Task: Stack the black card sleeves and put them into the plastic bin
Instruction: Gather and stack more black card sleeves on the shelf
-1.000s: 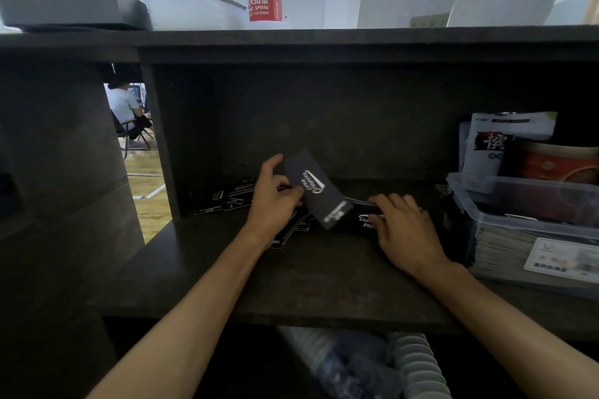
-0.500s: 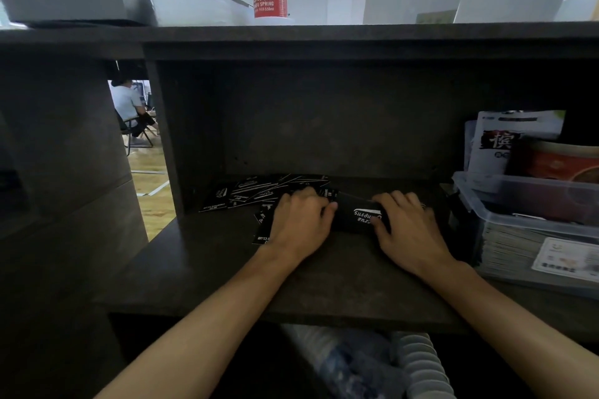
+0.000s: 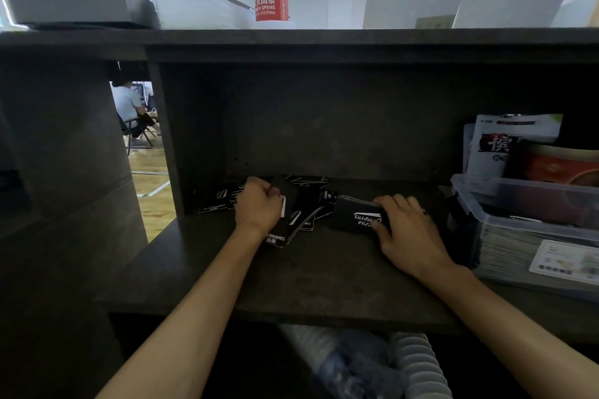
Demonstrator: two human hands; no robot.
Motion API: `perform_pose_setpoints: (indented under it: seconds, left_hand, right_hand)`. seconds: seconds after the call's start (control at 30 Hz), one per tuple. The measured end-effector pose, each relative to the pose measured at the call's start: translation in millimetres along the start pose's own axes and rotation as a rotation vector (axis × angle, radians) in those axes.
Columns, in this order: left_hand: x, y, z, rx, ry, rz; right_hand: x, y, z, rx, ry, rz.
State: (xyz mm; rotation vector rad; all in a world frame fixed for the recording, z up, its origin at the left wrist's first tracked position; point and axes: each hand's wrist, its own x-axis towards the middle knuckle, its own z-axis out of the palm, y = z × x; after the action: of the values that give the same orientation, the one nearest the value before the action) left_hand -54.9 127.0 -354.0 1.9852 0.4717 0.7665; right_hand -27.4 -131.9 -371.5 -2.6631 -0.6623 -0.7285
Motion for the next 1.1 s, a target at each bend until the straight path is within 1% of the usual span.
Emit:
perform_pose_setpoints:
  seconds: [0.07,0.1,0.17,0.23,0.3,0.37,0.43,0.5,0.57,0.6,0.67,0.7,0.73,0.8,0.83,0.87,0.93,1.0,1.1]
  left_hand:
    - [-1,5,-2,-0.432,-0.032,-0.091]
    - [-1,7,-3,-0.571,-0.067,-0.088]
    - [-2,9,-1,-0.656,-0.16,-0.014]
    - [-6,12,6,-0.646,-0.259,0.065]
    - [-12,12,16,-0.534,-0.277,0.15]
    - [-18,10,25,-0.367,-0.216,0.25]
    - [-24,10,30,-0.175,-0.137,0.324]
    - [-29,11,34,0.05,-0.157,0.385]
    - [-36,11,39,0.306,-0.187,0.552]
    - [-39,11,42,0.38,-0.191,0.66]
    - [-42,12,42,0.386,-0.214,0.806]
    - [-42,13,39,0.366,-0.206,0.822]
    - [-39,12,35,0.346,-0.183,0.791]
    - [-29,9,24,0.345,-0.11,0.624]
    - [-23,5,18,0.407,-0.085,0.512]
    - [-17,1,15,0.523,-0.092,0.403]
    - [-9,-5,10,0.717,-0.189,0.249]
    - [-7,-6,9,0.717,-0.21,0.194]
    - [-6,-4,10,0.618,-0.147,0.187]
  right_hand:
    - [0,0,0,0.002,-0.006,0.003]
    - [0,0,0,0.003,-0.006,0.005]
    - [0,-1,-1,0.004,-0.008,0.015]
    - [0,-1,-1,0.003,-0.012,0.022]
    - [0,-1,0,0.005,-0.009,0.022]
    - [0,-1,0,0.019,-0.006,0.026]
    - [1,0,-1,0.046,-0.006,0.03]
    - [1,-1,-1,0.049,-0.005,0.03]
    - [2,-3,1,0.008,0.006,0.024]
    - [2,-3,1,-0.021,0.007,0.023]
    - [2,-4,2,-0.067,-0.003,0.027]
    - [2,-4,2,-0.081,-0.01,0.026]
    - [2,-4,2,-0.089,-0.017,0.02]
    - [2,-3,2,-0.092,-0.025,0.001]
    - [2,-3,2,-0.087,-0.028,-0.004]
    - [2,-3,2,-0.078,-0.03,-0.004]
    - [1,-3,1,-0.063,-0.025,-0.002]
    - [1,-2,1,-0.056,-0.018,0.002]
    - [0,-3,0,-0.052,-0.015,0.005]
